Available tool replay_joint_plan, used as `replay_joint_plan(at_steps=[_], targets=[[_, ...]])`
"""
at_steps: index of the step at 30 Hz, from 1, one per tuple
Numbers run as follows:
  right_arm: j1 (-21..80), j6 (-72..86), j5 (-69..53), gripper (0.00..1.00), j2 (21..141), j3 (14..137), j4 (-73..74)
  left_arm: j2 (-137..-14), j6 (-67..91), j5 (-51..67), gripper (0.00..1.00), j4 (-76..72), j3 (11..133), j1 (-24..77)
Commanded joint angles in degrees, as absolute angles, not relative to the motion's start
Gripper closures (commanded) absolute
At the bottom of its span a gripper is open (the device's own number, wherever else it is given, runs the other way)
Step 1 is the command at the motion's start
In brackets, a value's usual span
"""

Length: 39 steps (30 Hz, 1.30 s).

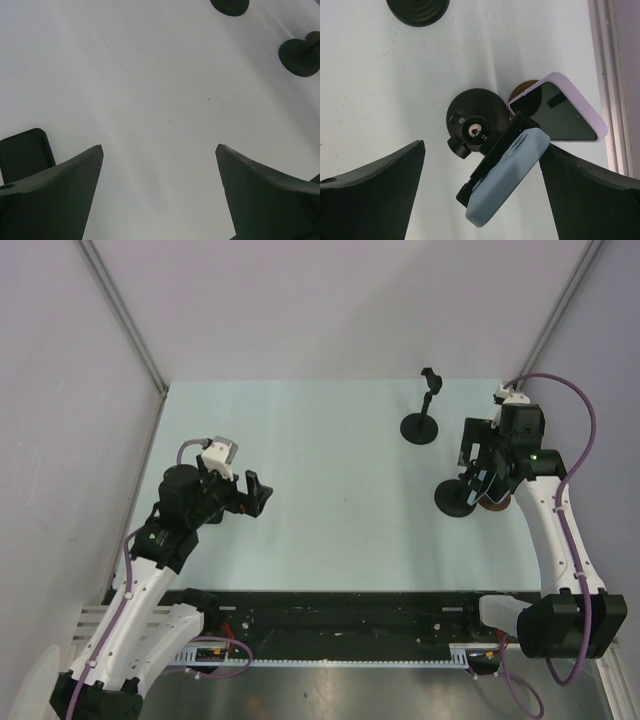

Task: Remove the phone from the phone stand

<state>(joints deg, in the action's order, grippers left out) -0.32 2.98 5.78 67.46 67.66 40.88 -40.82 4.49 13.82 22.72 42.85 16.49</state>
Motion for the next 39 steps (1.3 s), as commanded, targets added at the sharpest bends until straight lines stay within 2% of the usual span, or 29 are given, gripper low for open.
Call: replay_joint_plan(at_steps=[1, 9, 12, 15, 16, 21, 29, 35, 39], targets=[[-0.18, 0.18, 8.52, 0.00, 68.55, 72.16, 40.34, -40.08, 3.43, 15.56, 0.00, 20.74, 42.45, 17.49], [-0.18, 0.96, 10.98, 0.00, 70.14, 74.00, 41.83, -39.90, 3.25, 15.56, 0.00, 20.74, 42.45, 18.02], [-0.18, 2.72, 11.77, 0.06, 69.18, 74.00, 44.29, -39.90, 3.25, 15.29, 0.00, 20.74, 42.36, 18.02], [1.67, 4.22, 13.62, 0.18, 67.25, 73.92, 46.40, -39.90, 3.16, 15.38, 0.00, 20.74, 42.36, 17.93], [1.93, 4.83, 13.97, 0.27, 66.89, 73.92, 46.75, -39.99, 3.25, 15.29, 0.00, 20.74, 42.36, 18.02], [2.37, 5.62, 14.15, 0.55, 65.57, 73.83, 48.08, -40.34, 3.25, 15.56, 0.00, 20.74, 42.45, 18.02], [3.25, 5.71, 15.11, 0.71, 66.27, 73.48, 48.43, -40.43, 2.99, 15.38, 0.00, 20.74, 42.36, 18.02], [7.90, 3.35, 13.37, 1.00, 64.52, 73.48, 46.85, -40.60, 2.90, 16.26, 0.00, 20.74, 42.36, 18.02], [13.17, 1.50, 8.89, 1.00, 62.67, 73.48, 44.57, -41.13, 2.90, 16.79, 0.00, 20.65, 42.36, 18.02]])
